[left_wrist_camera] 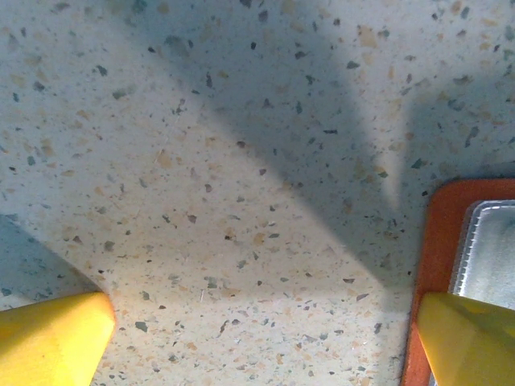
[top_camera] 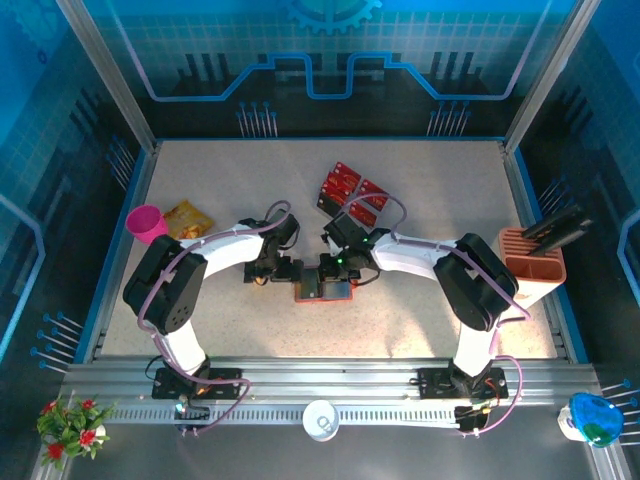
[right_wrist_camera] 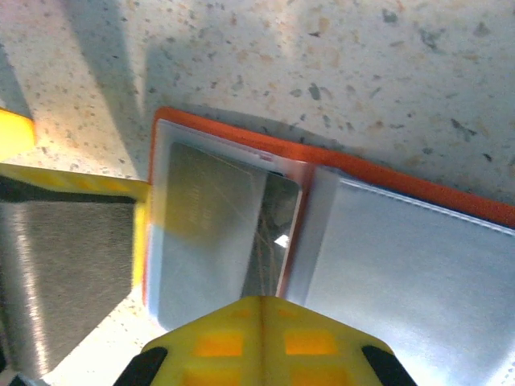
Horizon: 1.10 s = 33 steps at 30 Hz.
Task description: Put the credit cards into the card holder
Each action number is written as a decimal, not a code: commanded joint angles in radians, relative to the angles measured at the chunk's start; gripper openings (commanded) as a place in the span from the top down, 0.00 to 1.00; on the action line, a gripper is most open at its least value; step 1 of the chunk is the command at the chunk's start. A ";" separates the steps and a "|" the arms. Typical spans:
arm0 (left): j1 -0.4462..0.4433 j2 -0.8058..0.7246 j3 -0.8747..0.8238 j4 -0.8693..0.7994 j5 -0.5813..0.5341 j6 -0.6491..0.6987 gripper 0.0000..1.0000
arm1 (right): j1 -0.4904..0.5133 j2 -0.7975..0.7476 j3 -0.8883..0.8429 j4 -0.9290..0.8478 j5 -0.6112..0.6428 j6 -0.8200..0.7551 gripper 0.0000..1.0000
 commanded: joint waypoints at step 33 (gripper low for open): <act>0.049 -0.076 0.116 -0.021 0.055 0.014 0.01 | 0.035 0.080 0.070 -0.037 -0.009 0.019 0.93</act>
